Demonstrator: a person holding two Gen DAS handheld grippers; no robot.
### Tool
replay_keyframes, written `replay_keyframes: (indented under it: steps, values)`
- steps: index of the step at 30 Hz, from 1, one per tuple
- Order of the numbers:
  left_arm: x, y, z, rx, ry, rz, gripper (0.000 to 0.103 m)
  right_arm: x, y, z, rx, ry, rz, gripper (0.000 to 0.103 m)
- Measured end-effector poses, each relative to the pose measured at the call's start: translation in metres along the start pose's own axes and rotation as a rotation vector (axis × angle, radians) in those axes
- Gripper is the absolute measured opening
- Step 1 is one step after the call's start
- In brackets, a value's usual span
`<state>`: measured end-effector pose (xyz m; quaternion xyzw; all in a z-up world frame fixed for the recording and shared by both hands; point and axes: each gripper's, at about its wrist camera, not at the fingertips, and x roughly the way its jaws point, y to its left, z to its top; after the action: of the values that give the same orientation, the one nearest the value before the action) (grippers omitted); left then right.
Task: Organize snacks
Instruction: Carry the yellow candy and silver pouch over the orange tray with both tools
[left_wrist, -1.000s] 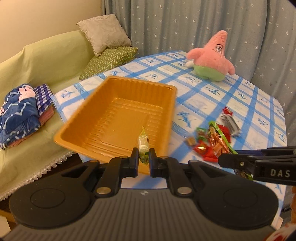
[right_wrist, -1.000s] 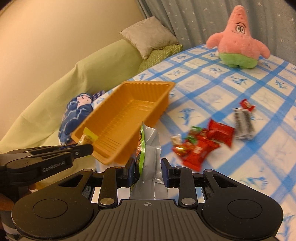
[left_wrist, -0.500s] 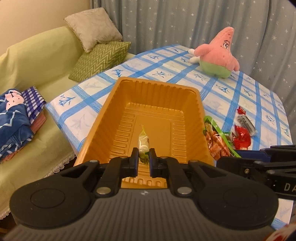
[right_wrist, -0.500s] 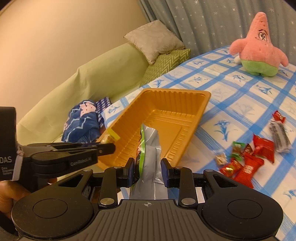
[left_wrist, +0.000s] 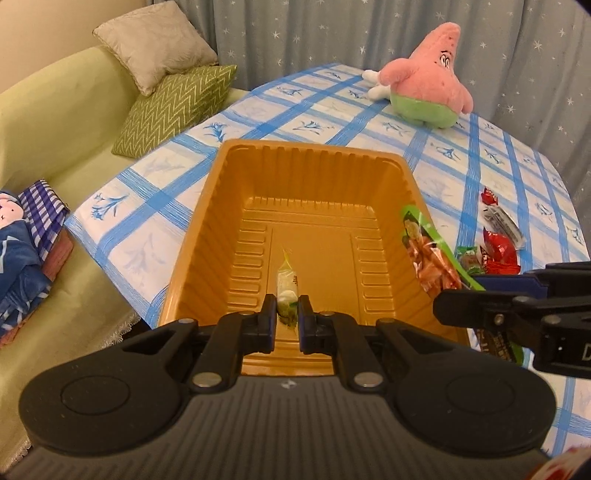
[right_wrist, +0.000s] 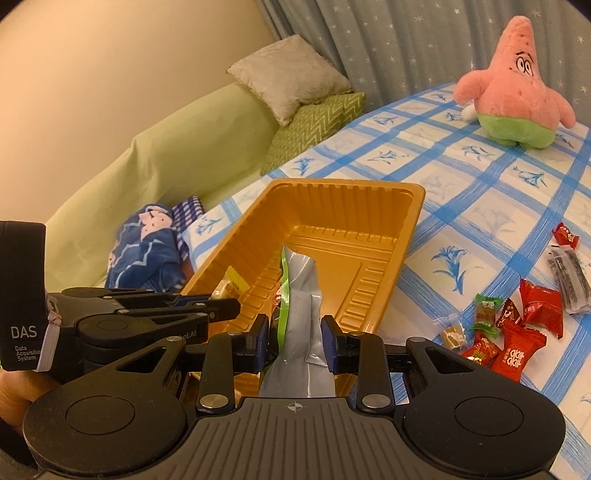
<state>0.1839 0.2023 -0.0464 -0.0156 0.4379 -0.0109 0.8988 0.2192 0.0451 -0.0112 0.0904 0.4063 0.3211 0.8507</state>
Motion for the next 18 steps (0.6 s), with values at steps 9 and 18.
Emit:
replay_keyframes:
  steps: [9,18]
  values:
    - [-0.006,0.012,0.001,-0.031,0.027,-0.027,0.024,0.004,0.001,0.004,0.011,0.003,-0.008,0.031]
    - [-0.025,0.019,-0.005,-0.045,0.029,-0.031,0.032,0.017,0.002,0.006,0.023,0.030,0.004,0.031]
